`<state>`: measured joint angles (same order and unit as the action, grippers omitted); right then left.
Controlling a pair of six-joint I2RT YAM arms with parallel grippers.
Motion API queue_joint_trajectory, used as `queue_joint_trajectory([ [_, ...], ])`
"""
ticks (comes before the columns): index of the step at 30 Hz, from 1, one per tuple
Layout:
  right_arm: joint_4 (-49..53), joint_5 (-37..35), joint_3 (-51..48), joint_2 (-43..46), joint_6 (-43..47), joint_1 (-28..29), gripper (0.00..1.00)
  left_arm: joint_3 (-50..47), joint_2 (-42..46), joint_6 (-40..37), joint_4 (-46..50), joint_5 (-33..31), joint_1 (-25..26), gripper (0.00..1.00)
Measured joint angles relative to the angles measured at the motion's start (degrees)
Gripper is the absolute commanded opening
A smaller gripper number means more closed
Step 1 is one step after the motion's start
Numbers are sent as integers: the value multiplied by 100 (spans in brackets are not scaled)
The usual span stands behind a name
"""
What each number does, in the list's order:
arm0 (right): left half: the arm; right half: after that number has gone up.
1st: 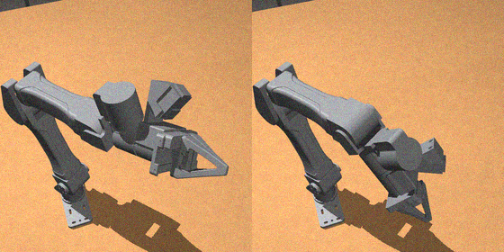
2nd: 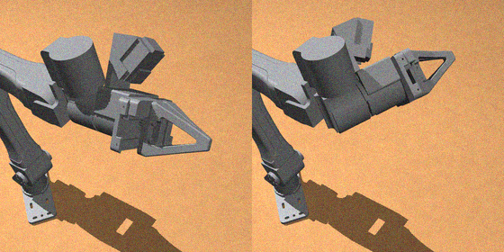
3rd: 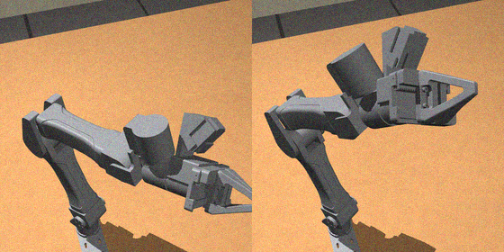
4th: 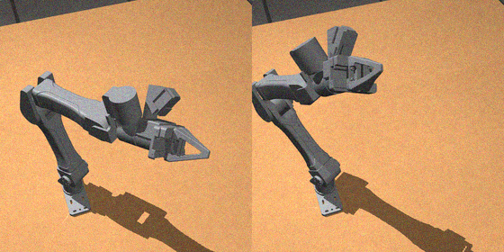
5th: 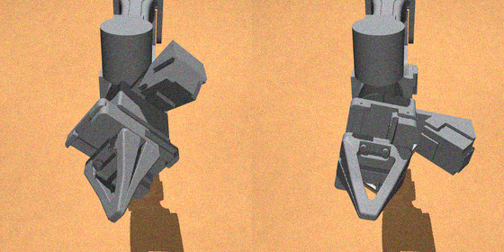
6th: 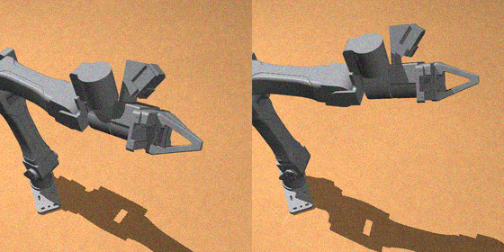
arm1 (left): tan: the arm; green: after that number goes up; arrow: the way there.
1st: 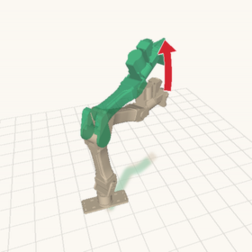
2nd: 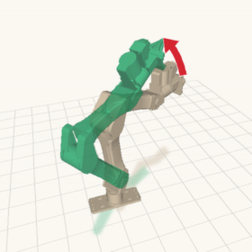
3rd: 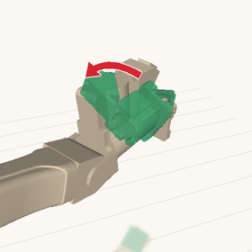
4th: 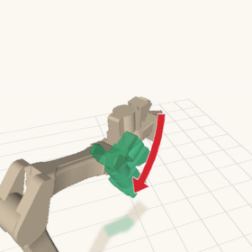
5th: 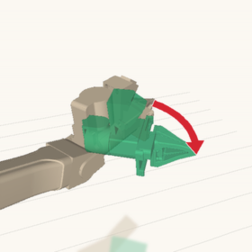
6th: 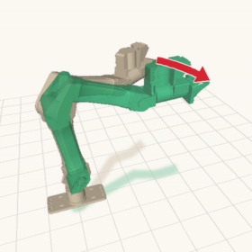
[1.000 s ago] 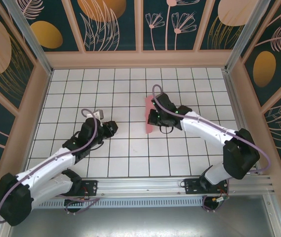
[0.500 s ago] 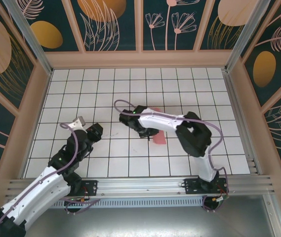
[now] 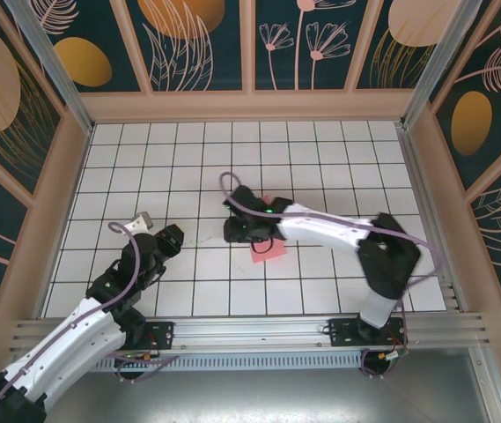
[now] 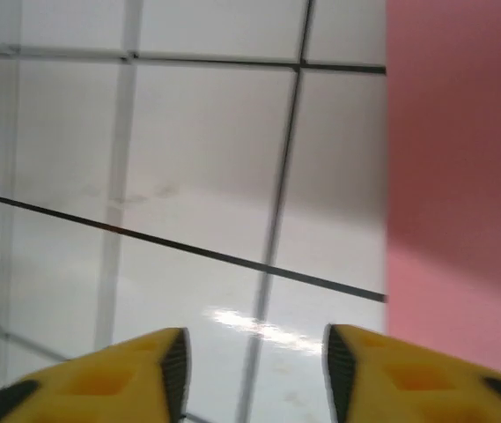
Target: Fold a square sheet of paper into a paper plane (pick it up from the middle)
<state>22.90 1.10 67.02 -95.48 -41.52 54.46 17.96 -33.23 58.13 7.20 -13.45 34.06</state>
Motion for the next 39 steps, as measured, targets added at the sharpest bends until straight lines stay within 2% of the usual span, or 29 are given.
queue_joint_trajectory([
  [2,-671,396,-621,476,-120,-334,18,2,-297,-17,-160,181,0,32],
  [3,-994,605,-933,621,-170,-516,16,4,-490,-37,-258,299,0,33],
  [6,-1700,1132,-1620,678,-260,-907,15,101,-1145,-114,-457,673,0,37],
  [11,-2138,1635,-1926,341,-361,-986,14,640,-2343,-306,-772,1316,0,38],
  [18,-2992,1753,-2549,122,-686,-986,15,1773,-3880,-601,-1220,2210,0,37],
  [23,-3591,1856,-3123,138,-962,-986,16,2496,-5060,-693,-1681,2997,0,29],
  [29,-3971,1882,-3300,149,-1012,-1003,17,2778,-6151,-518,-2509,4072,2,28],
  [34,-4085,1919,-3383,181,-1010,-1023,18,2968,-6662,-483,-2721,4387,2,27],
  [39,-4144,1961,-3451,212,-1010,-1045,19,3272,-7163,-516,-2712,4207,2,26],
])
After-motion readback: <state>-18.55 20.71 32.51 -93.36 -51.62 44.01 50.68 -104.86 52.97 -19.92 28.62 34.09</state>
